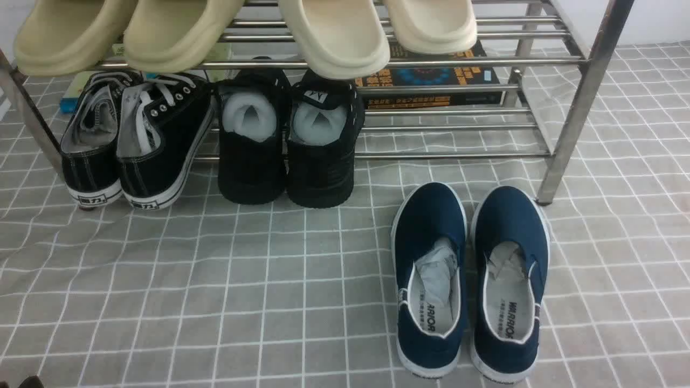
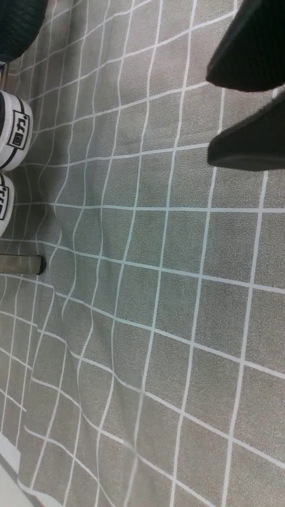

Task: Take the shoes off the shelf with your hand from the grey coffee tablecloth.
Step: 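Grasp the leftmost shoe on the bottom shelf of the shoe rack with the left gripper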

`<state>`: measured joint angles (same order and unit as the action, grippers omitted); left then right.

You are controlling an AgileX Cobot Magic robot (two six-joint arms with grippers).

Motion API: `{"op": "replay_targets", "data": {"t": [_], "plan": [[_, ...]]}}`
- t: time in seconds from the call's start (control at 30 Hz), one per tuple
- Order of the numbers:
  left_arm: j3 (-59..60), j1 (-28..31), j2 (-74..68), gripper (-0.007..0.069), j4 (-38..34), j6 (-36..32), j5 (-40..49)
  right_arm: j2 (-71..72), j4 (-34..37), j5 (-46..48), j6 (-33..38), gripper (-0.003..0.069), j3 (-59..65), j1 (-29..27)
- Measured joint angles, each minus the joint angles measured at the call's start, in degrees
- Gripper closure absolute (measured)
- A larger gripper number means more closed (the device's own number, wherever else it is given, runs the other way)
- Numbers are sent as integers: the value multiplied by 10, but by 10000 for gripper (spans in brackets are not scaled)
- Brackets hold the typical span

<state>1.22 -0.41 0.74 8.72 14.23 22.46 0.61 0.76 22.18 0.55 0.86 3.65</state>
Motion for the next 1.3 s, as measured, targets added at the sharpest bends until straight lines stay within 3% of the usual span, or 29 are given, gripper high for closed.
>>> {"op": "replay_targets", "data": {"t": [0.4,0.5,0.53,0.6,0.7,0.8,1.03,1.17,1.3], "plan": [[0,0,0,385,-6,8,0,0,0,0,0,530,0,0],[0,0,0,385,-106,84,-2,0,0,0,0,525,0,0],[0,0,0,385,-106,91,-2,0,0,0,0,525,0,0],[0,0,0,385,-209,174,0,0,0,0,0,522,0,0],[2,0,0,385,-309,256,0,0,0,0,0,519,0,0],[3,0,0,385,-341,281,0,0,0,0,0,519,0,0],[1,0,0,391,-348,286,-51,0,0,0,0,516,0,0],[-78,0,-16,509,-309,261,-22,0,0,0,0,512,0,0],[-176,0,-138,614,-210,265,30,0,0,0,0,508,0,0]]}}
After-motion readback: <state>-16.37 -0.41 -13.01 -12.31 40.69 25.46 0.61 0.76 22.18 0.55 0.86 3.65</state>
